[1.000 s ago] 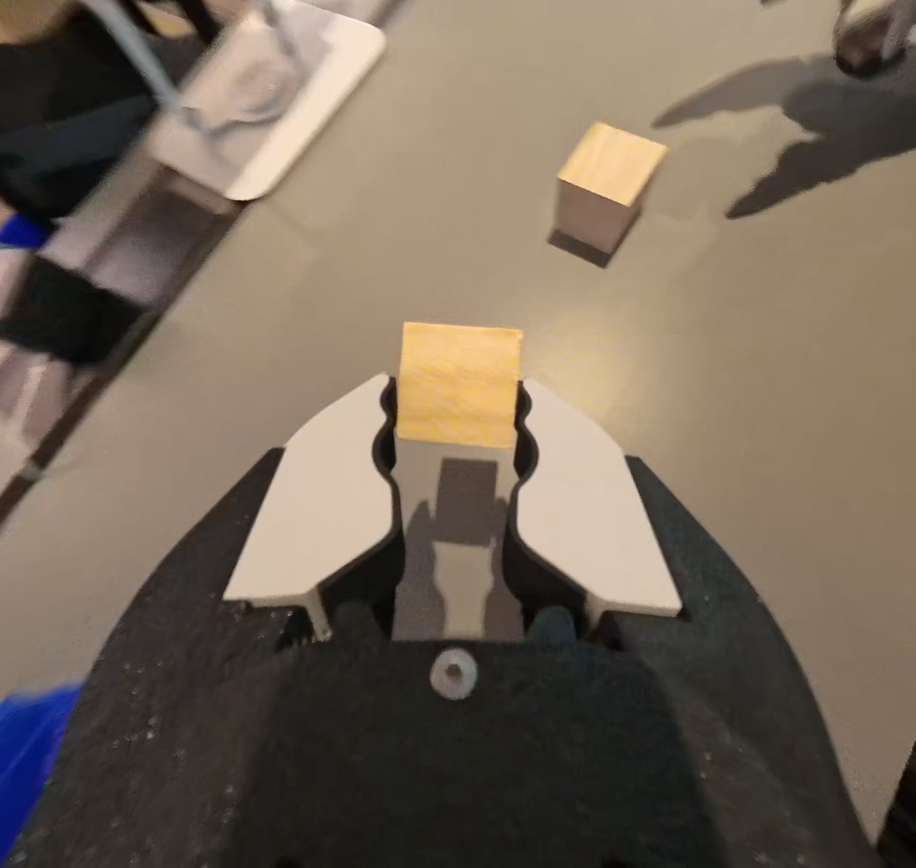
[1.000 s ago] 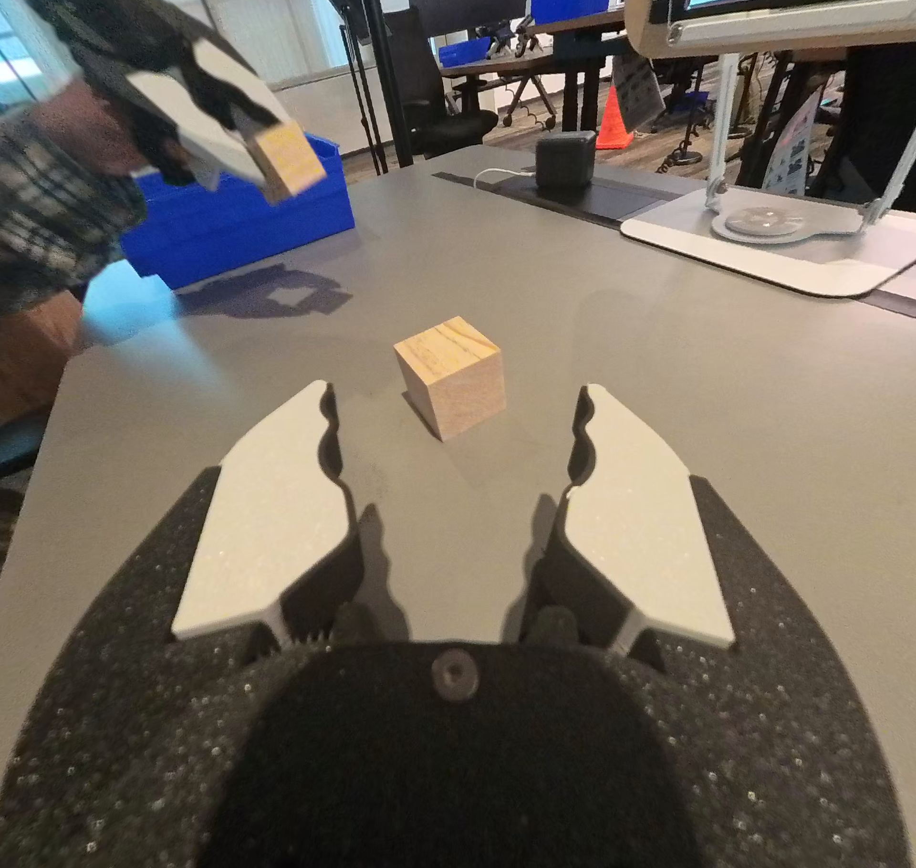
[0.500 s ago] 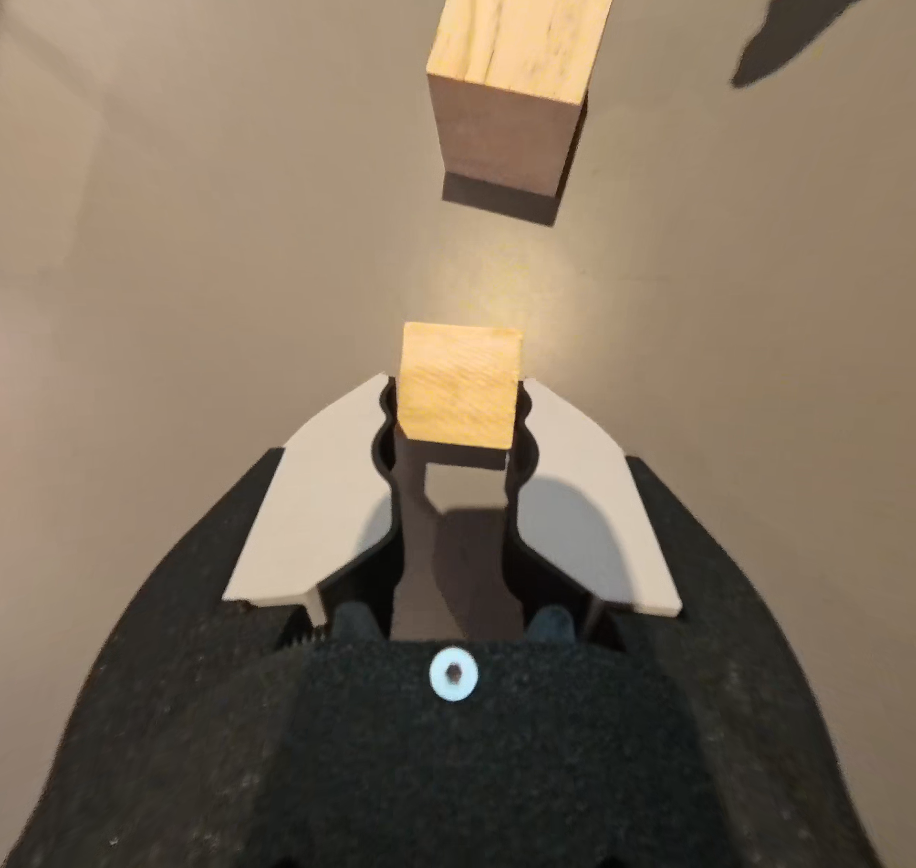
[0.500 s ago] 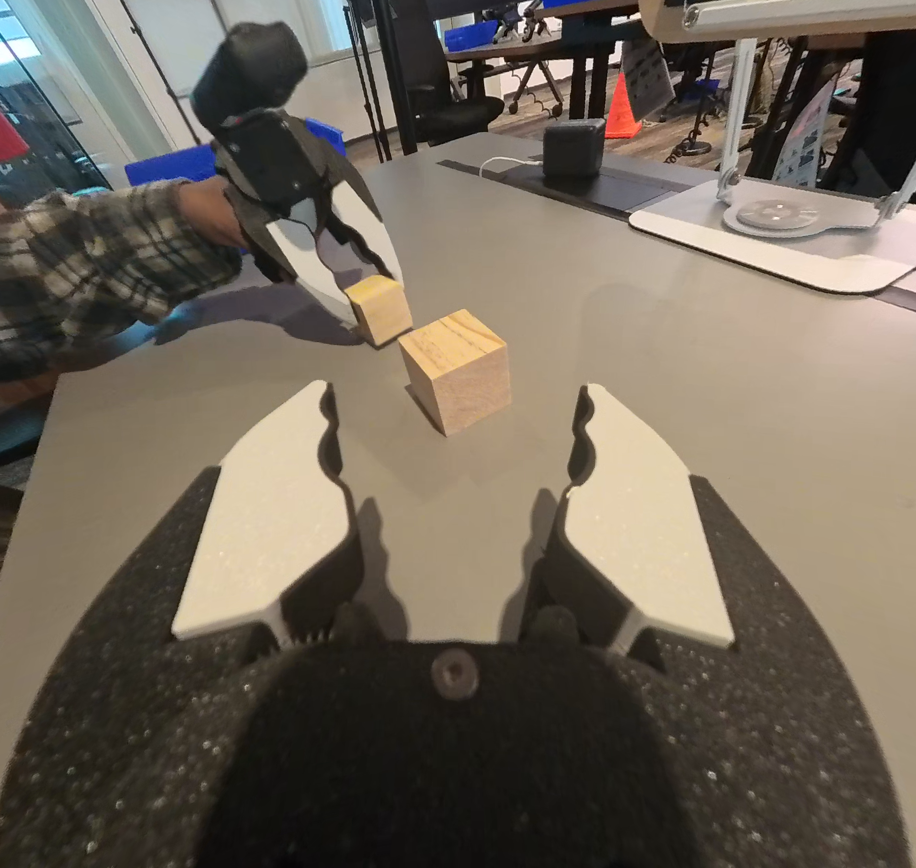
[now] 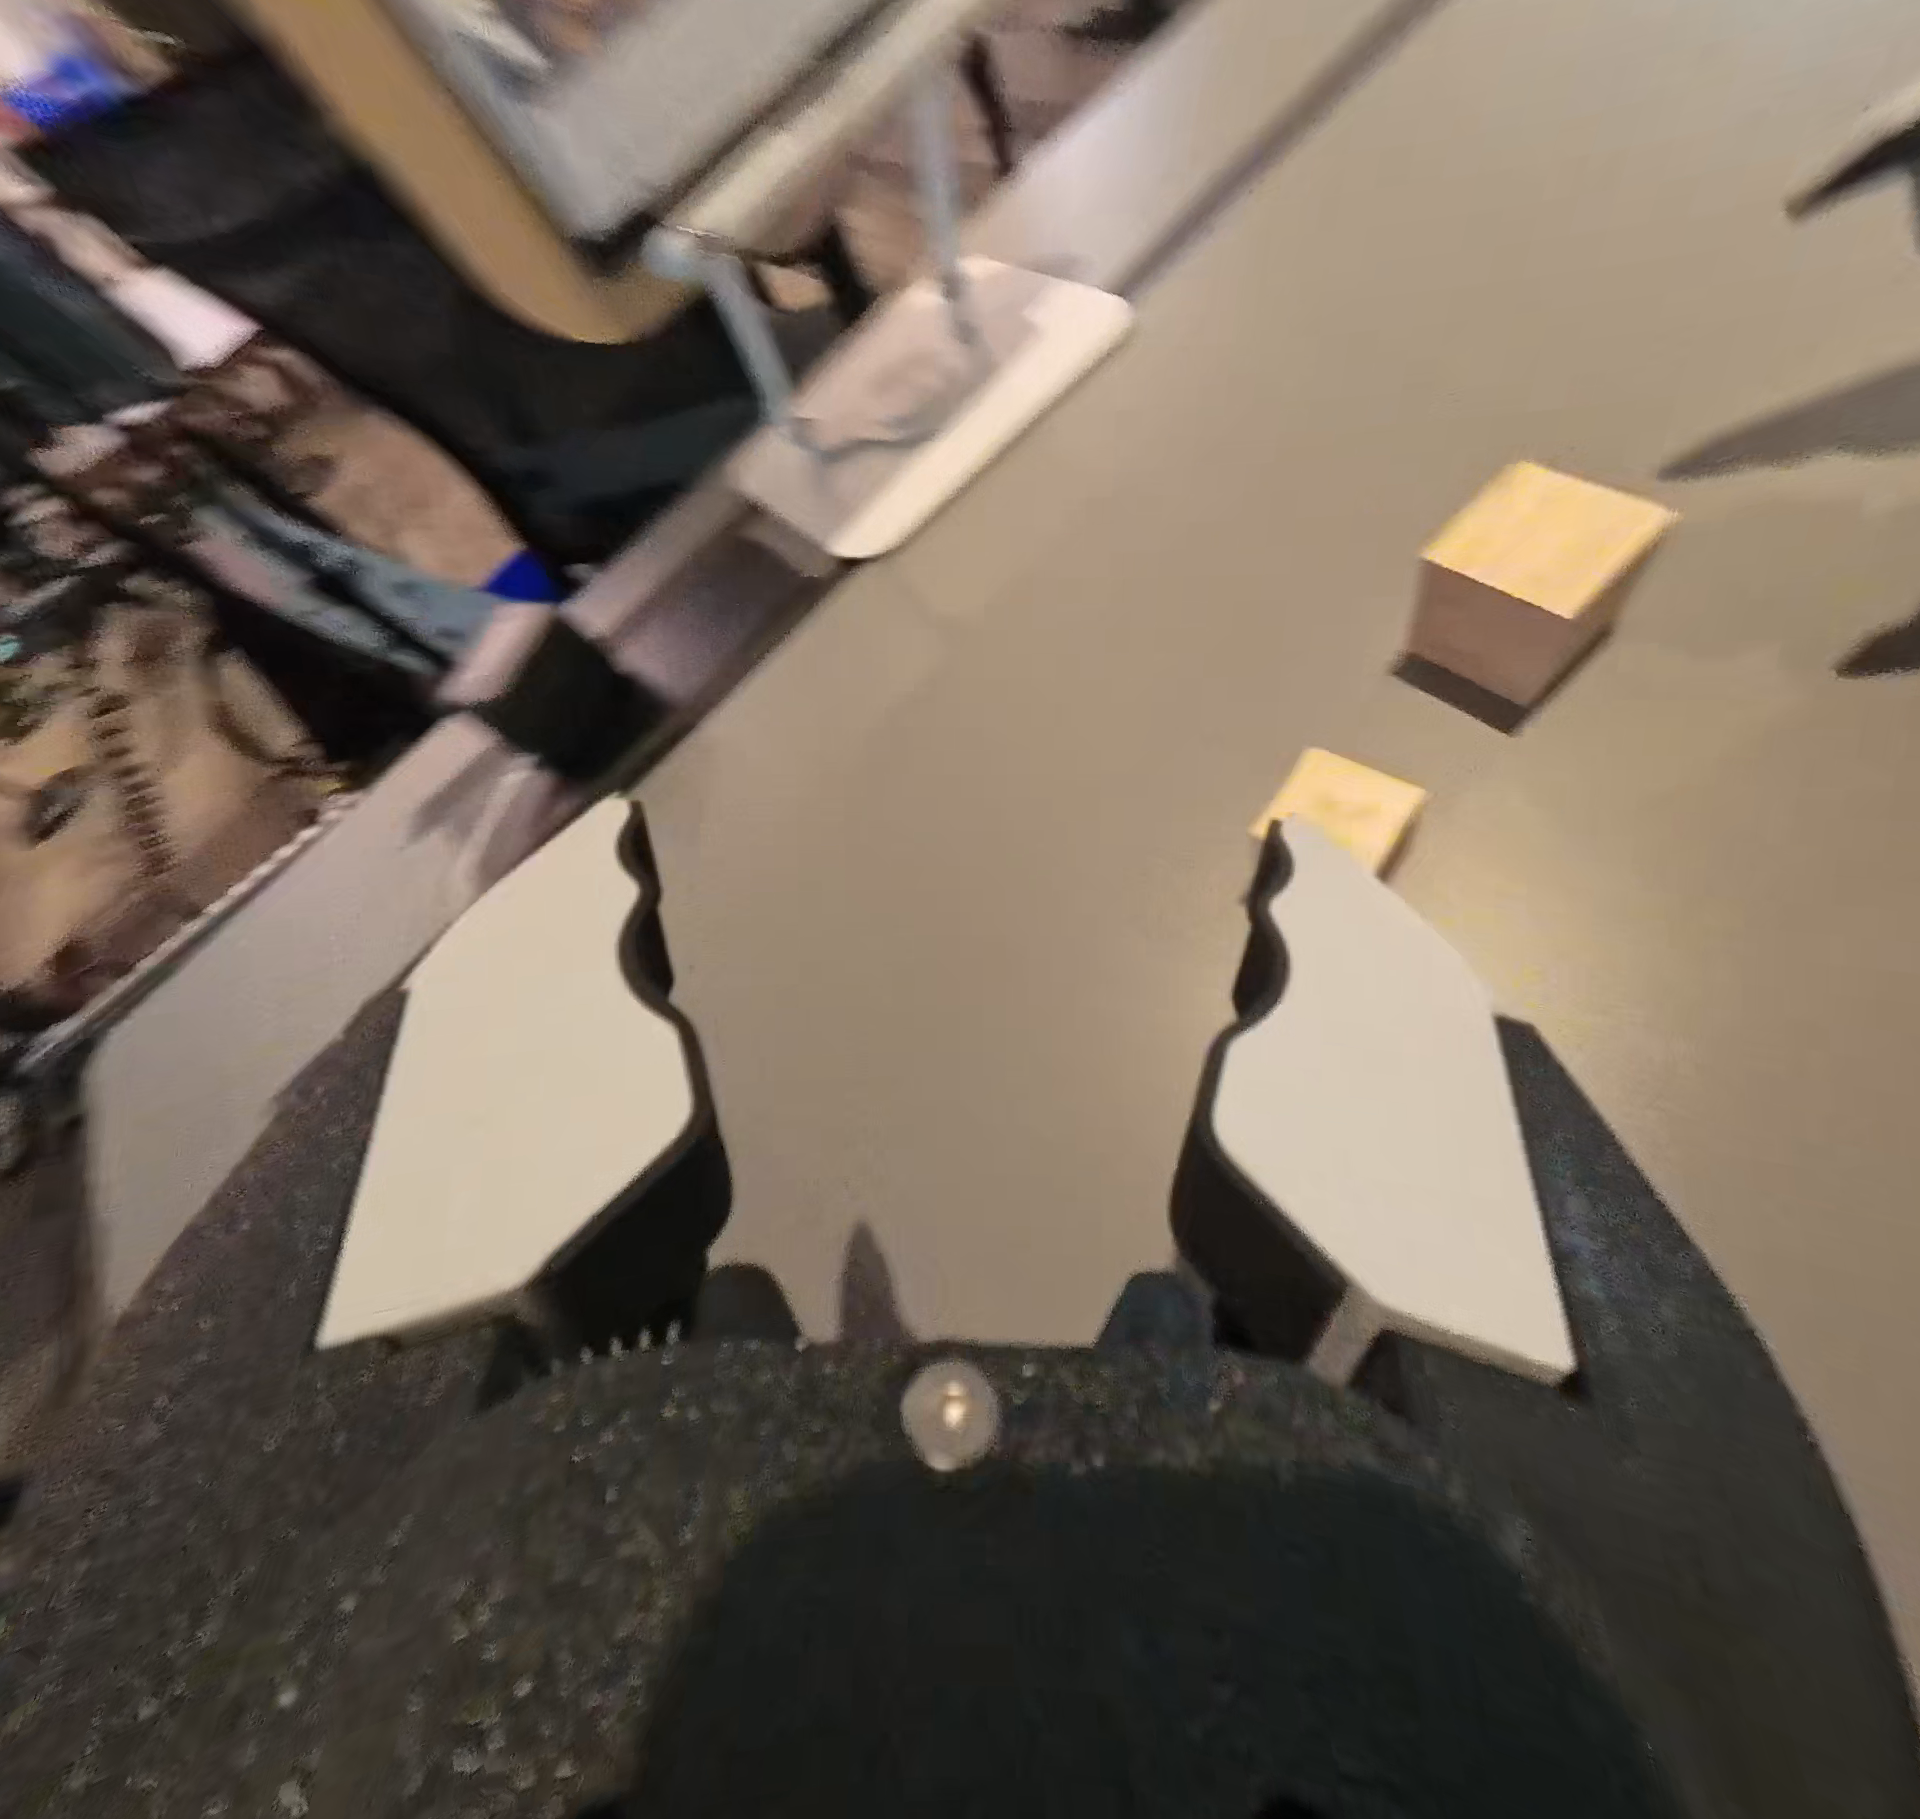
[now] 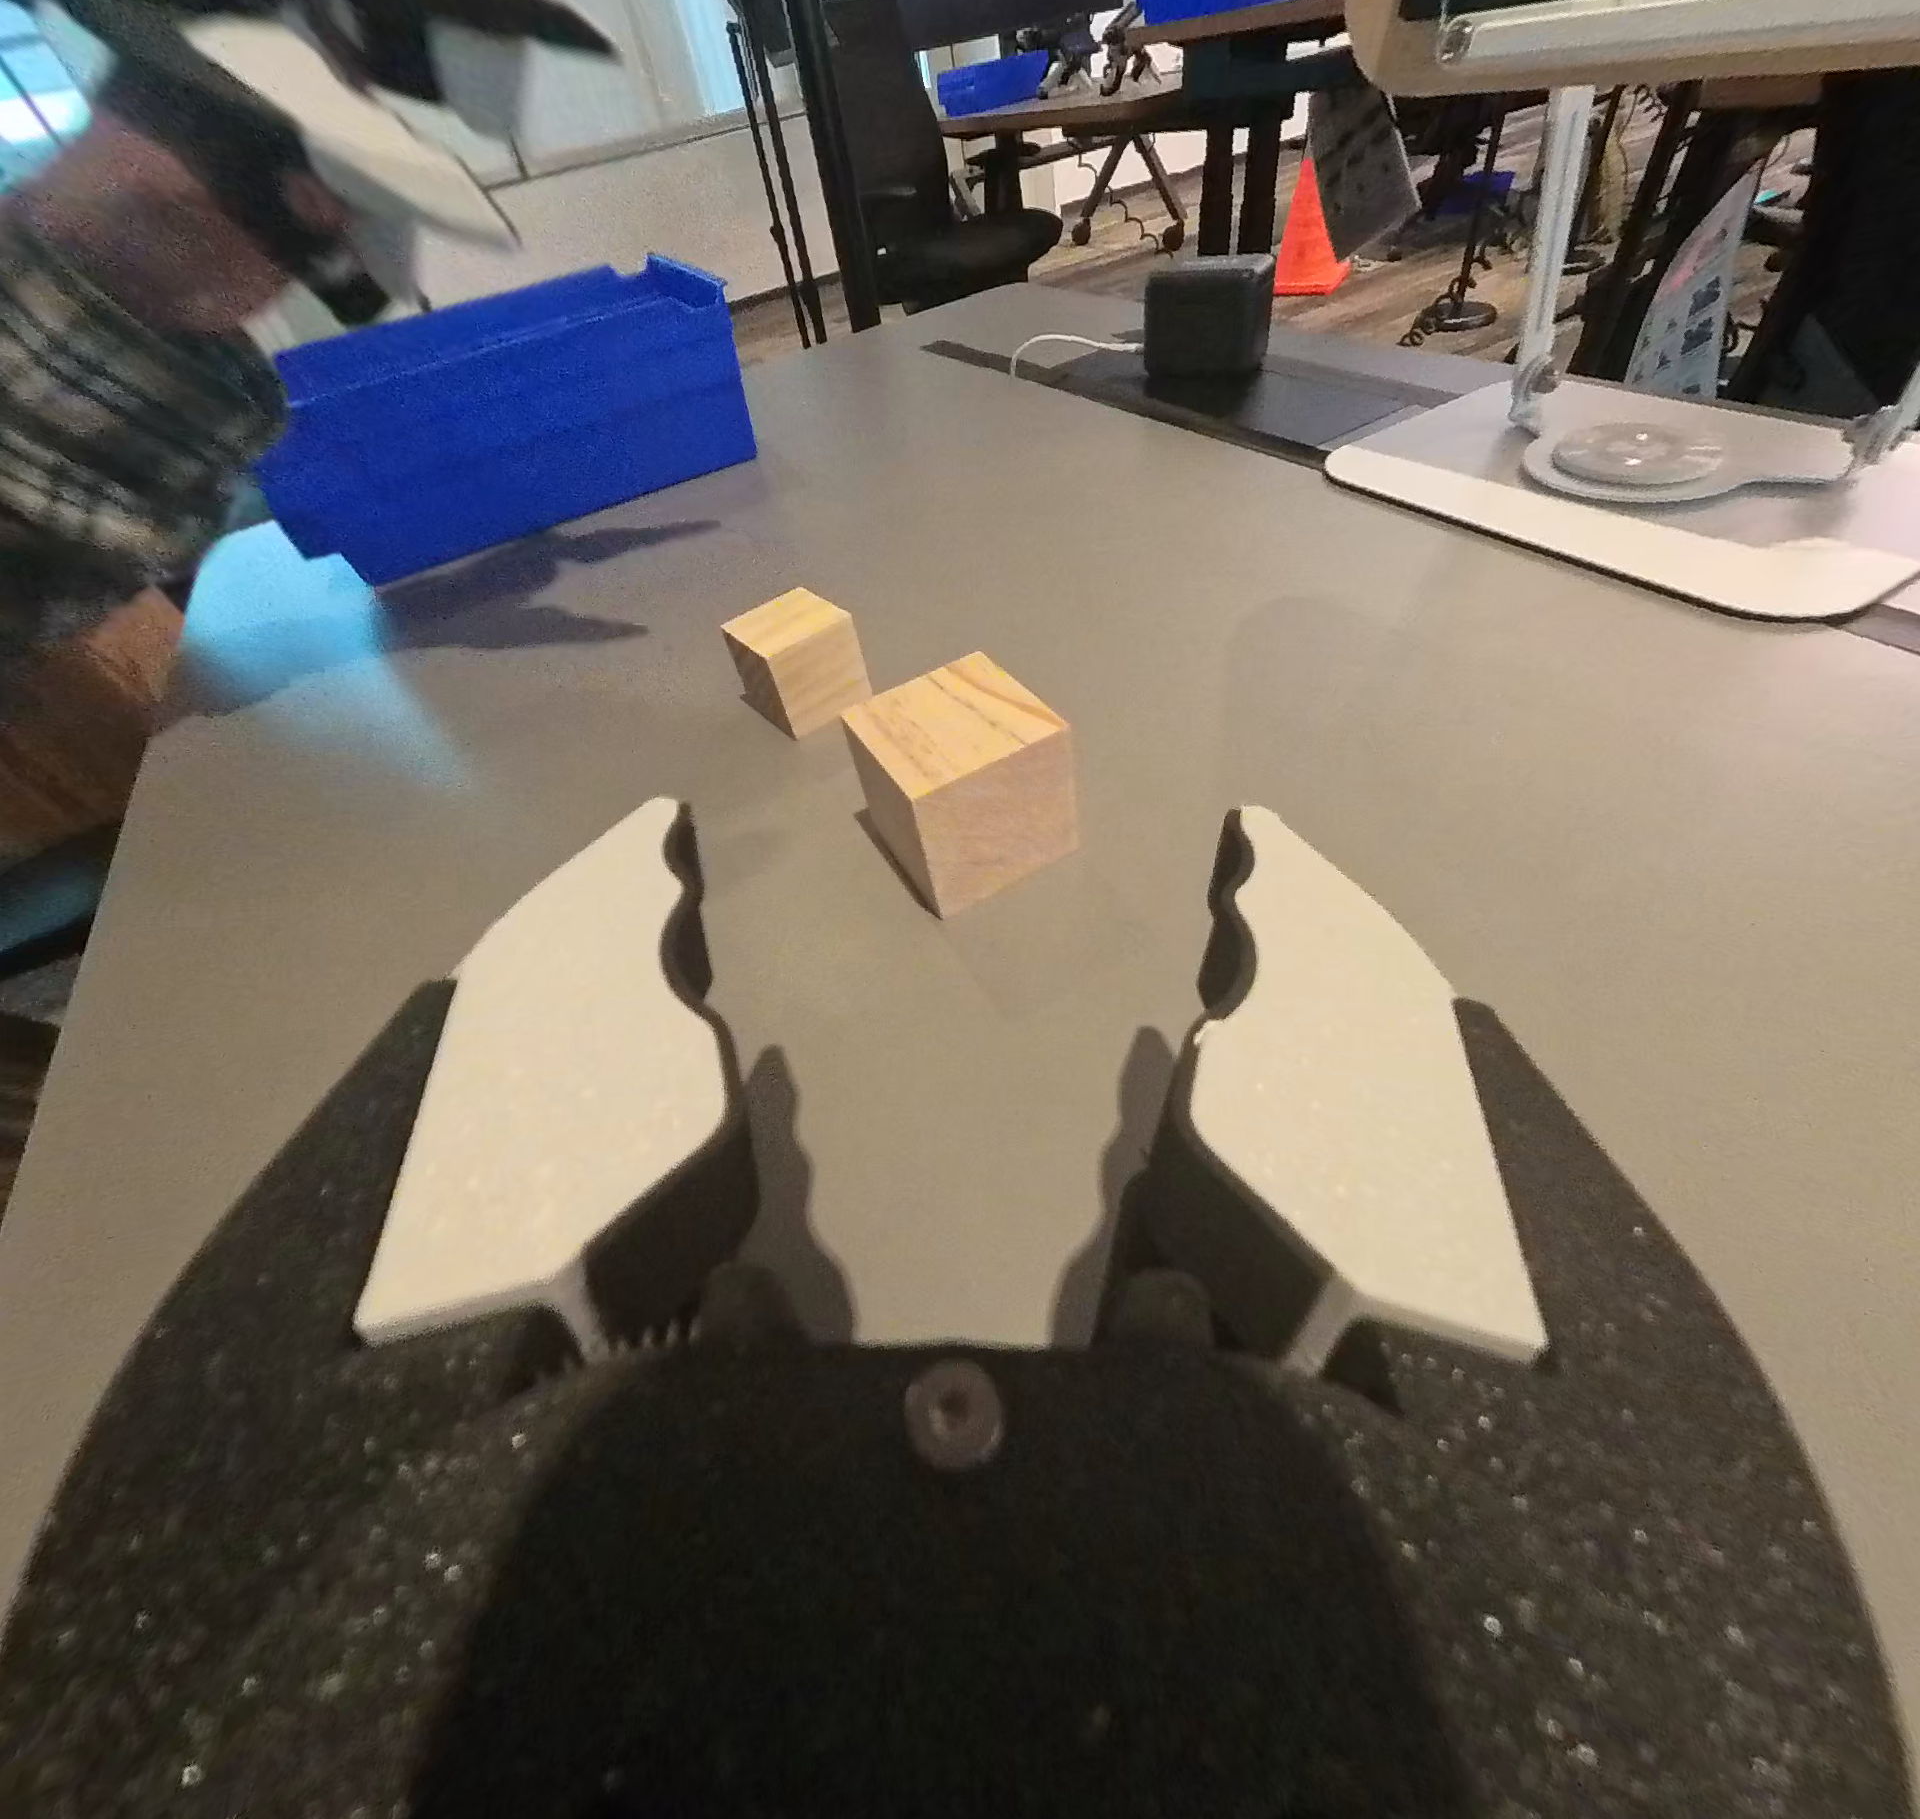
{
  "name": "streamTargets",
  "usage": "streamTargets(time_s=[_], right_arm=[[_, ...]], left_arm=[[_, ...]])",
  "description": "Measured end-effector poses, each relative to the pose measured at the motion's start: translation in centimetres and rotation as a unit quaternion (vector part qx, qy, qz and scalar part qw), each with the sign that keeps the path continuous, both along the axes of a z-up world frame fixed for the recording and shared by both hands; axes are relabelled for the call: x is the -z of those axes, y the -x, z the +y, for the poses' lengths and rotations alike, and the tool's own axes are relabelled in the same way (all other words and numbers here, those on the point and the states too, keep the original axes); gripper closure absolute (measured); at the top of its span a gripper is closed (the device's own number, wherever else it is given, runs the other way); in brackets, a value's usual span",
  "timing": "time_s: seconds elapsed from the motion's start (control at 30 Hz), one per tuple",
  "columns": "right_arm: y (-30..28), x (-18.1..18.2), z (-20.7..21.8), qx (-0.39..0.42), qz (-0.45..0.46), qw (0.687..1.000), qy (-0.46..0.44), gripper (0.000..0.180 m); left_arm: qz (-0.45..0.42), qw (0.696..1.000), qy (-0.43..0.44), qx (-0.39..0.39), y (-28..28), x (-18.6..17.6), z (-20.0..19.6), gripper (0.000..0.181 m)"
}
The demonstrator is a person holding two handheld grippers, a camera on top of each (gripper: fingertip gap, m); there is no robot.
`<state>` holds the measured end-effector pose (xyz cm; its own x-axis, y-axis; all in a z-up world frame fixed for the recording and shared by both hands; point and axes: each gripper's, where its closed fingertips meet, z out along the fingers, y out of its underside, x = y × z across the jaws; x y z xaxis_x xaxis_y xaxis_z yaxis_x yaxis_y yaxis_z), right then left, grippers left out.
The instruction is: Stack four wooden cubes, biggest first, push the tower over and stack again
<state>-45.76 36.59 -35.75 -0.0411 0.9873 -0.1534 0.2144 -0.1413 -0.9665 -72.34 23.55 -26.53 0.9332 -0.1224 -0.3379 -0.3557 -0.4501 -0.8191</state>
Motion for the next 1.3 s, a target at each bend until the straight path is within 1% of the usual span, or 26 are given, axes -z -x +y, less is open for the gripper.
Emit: streamTargets(time_s=[0.03, 0.1, 0.13, 0.2, 0.23, 0.3, 0.37, 0.43, 0.57, 0.67, 0.73, 0.83, 1.2, 1.27, 1.3], right_arm=[[0.0, 0.1, -0.1, -0.001, -0.001, 1.000, 0.000, 0.087], [0.1, 0.1, -0.2, -0.003, -0.003, 1.000, -0.001, 0.087], [0.1, 0.2, -0.2, -0.003, -0.004, 1.000, -0.002, 0.087], [0.2, 0.2, -0.2, -0.003, -0.004, 1.000, -0.001, 0.087], [0.2, 0.2, -0.2, -0.003, -0.004, 1.000, -0.001, 0.087], [0.2, 0.3, -0.2, -0.003, -0.005, 1.000, -0.001, 0.087], [0.2, 0.3, -0.3, -0.003, -0.005, 1.000, 0.000, 0.087], [0.3, 0.3, -0.3, -0.004, -0.006, 1.000, 0.000, 0.087], [0.1, 0.3, -0.1, 0.000, -0.005, 1.000, 0.003, 0.087], [0.0, 0.2, 0.1, 0.002, -0.002, 1.000, 0.006, 0.087], [0.0, 0.3, 0.0, 0.001, -0.003, 1.000, 0.005, 0.087], [0.1, 0.4, -0.1, -0.001, -0.006, 1.000, 0.004, 0.087], [0.1, 0.4, 0.0, 0.000, -0.005, 1.000, 0.005, 0.087], [0.1, 0.4, 0.0, 0.000, -0.005, 1.000, 0.005, 0.087], [0.0, 0.4, 0.0, 0.001, -0.005, 1.000, 0.005, 0.087]], left_arm=[[0.001, 0.999, -0.019, -0.035, 1.8, -1.9, -1.9, 0.077], [0.001, 0.993, -0.040, -0.111, 5.8, -4.6, -6.2, 0.085], [0.002, 0.988, -0.041, -0.151, 8.0, -5.3, -8.6, 0.089], [-0.007, 0.971, -0.032, -0.236, 12.6, -5.4, -13.4, 0.091], [-0.027, 0.963, -0.022, -0.267, 14.4, -4.7, -15.6, 0.092], [-0.075, 0.946, 0.000, -0.315, 17.4, -2.1, -19.2, 0.095], [-0.104, 0.928, 0.031, -0.358, 19.8, 1.3, -22.0, 0.098], [-0.132, 0.911, 0.054, -0.388, 21.6, 4.5, -24.0, 0.098], [-0.166, 0.888, 0.073, -0.423, 23.6, 8.7, -25.7, 0.106], [-0.157, 0.876, 0.105, -0.443, 24.3, 10.7, -26.4, 0.108], [-0.148, 0.873, 0.124, -0.448, 24.5, 11.6, -26.5, 0.114], [-0.139, 0.870, 0.148, -0.449, 24.7, 12.8, -26.6, 0.116], [-0.166, 0.846, 0.233, -0.450, 24.8, 16.4, -27.0, 0.117], [-0.171, 0.841, 0.250, -0.447, 24.8, 17.0, -27.1, 0.124], [-0.176, 0.840, 0.258, -0.444, 24.7, 17.2, -27.1, 0.132]])
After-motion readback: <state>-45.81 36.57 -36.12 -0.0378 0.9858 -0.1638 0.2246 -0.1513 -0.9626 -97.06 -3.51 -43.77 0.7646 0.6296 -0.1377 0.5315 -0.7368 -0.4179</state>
